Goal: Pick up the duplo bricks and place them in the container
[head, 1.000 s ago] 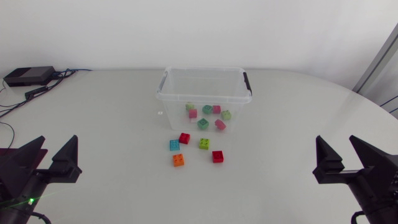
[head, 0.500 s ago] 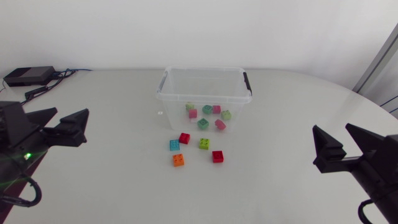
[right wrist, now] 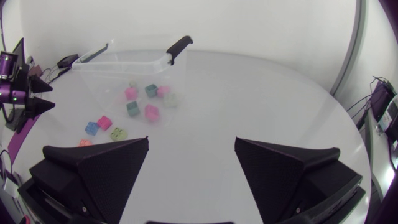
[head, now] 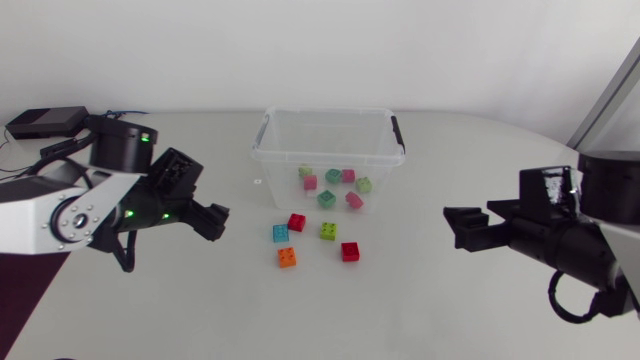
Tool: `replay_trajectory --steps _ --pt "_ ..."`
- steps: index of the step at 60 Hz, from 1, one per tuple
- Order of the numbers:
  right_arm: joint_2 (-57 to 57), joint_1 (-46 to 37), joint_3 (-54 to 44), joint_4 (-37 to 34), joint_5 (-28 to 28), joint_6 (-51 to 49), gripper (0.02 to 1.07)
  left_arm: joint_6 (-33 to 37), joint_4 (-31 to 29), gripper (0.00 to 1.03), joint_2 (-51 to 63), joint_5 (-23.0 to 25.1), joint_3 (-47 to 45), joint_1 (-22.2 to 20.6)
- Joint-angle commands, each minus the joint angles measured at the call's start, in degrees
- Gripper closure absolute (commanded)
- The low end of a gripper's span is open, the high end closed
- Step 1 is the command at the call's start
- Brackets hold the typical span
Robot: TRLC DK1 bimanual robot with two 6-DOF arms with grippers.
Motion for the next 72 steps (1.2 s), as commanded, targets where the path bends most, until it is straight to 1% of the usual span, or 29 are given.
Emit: replay_trajectory --steps 1,3,7,11,12,14,15,16,19,20,22,26,29,31,35,39,42,47,51,56,65,67,72 --pt "5.6 1.0 3.8 -2.1 -2.1 0.2 0.07 3.7 -2.3 0.07 5.5 -0.1 4.7 -1.4" --pt "7.1 0.9 4.4 -2.3 -3.4 0.4 0.07 3.9 -2.9 0.07 7.0 -0.1 5.5 -2.0" --pt "10.9 1.0 6.4 -3.7 -6.0 2.8 0.07 7.8 -3.6 0.07 10.2 0.4 6.3 -3.5" --pt "12.9 1.0 7.5 -5.1 -10.8 2.2 0.07 11.6 -3.5 0.07 13.1 3.4 6.7 -4.6" --pt "13.3 1.0 7.7 -5.8 -13.1 0.2 0.07 14.2 -3.5 0.07 14.9 6.1 7.0 -5.0" --pt "14.0 1.0 8.1 -6.4 -14.5 -1.2 0.07 15.8 -3.7 0.07 16.1 7.7 7.6 -5.1" --pt "14.4 1.5 8.3 -6.8 -14.6 -1.4 0.07 16.1 -3.7 0.07 16.3 8.1 7.6 -5.1" --pt "15.0 1.8 8.5 -7.0 -14.6 -1.5 0.07 18.0 -3.9 0.07 17.3 9.9 8.2 -5.2" --pt "16.4 3.0 8.7 -7.5 -14.6 -2.0 0.07 20.2 -4.0 0.07 18.3 12.7 8.6 -5.0" --pt "16.8 3.4 8.8 -7.6 -14.6 -2.1 0.07 21.7 -4.0 0.08 18.9 14.7 8.8 -4.9" --pt "17.8 4.0 8.8 -7.8 -14.6 -2.2 0.07 23.3 -4.0 0.08 19.8 16.6 9.3 -4.7" --pt "20.1 5.6 8.9 -7.2 -14.5 -1.5 0.07 26.0 -4.8 0.12 22.3 19.4 11.0 -3.9" --pt "21.5 6.5 9.0 -6.7 -14.5 -0.8 0.07 27.7 -5.7 0.12 23.2 21.2 11.9 -3.4" --pt "22.7 6.9 9.3 -6.7 -14.5 -0.3 0.07 29.1 -6.7 0.12 24.4 23.2 13.3 -2.8" --pt "24.7 7.5 10.0 -6.7 -14.3 1.3 0.07 30.1 -7.3 0.12 25.8 24.9 15.0 -2.1" --pt "26.6 8.1 11.1 -7.1 -13.0 2.1 0.07 32.4 -8.8 0.16 27.9 25.1 17.1 -1.7" --pt "27.4 8.8 12.0 -7.2 -12.7 2.1 0.07 34.2 -9.3 0.16 29.5 26.5 18.5 -1.0" --pt "28.0 10.4 12.6 -7.0 -11.5 2.2 0.07 35.9 -10.8 0.17 31.4 26.6 20.7 -0.5" --pt "28.6 12.1 13.0 -7.0 -11.0 2.4 0.07 36.6 -10.8 0.18 33.0 26.8 22.1 0.0" --pt "29.5 13.9 13.1 -6.7 -9.7 2.8 0.07 36.9 -10.9 0.19 34.3 27.2 23.0 0.0" --pt "33.7 16.4 13.3 -4.3 -7.2 3.5 0.07 37.6 -11.0 0.22 36.4 27.7 23.6 -1.6" --pt "34.7 16.9 13.4 -3.3 -6.7 3.9 0.07 37.6 -10.9 0.25 36.6 27.7 23.7 -1.9" --pt "37.6 18.1 14.3 -2.1 -4.5 5.4 0.07 37.6 -11.0 0.38 37.3 27.7 24.0 -2.5"
